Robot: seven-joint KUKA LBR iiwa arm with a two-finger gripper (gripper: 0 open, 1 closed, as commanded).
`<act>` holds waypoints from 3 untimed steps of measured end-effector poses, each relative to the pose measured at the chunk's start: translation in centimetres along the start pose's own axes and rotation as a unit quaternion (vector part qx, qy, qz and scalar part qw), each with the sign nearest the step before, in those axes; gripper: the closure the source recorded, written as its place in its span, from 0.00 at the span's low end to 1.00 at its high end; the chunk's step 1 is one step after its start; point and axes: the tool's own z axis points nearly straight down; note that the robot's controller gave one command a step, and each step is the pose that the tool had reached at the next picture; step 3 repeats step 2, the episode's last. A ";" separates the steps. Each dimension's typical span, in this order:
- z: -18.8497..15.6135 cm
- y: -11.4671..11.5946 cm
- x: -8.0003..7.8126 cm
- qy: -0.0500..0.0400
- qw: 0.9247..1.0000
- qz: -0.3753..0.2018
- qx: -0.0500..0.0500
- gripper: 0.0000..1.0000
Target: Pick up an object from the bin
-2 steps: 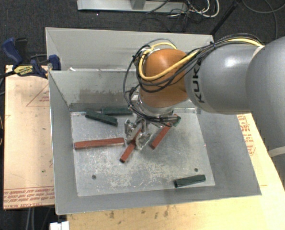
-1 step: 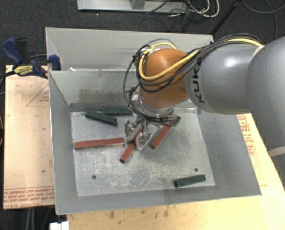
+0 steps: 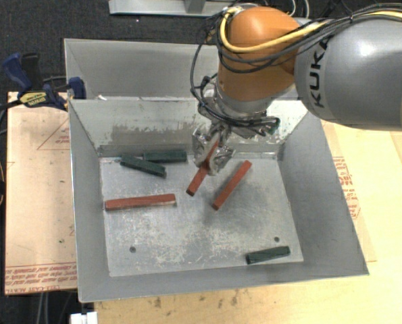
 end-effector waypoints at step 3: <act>-2.0 -0.7 0.5 0.001 0.996 -0.084 -0.002 1.00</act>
Offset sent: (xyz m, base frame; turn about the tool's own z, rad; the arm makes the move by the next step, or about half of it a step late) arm 0.0089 -0.0251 0.0494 -0.3628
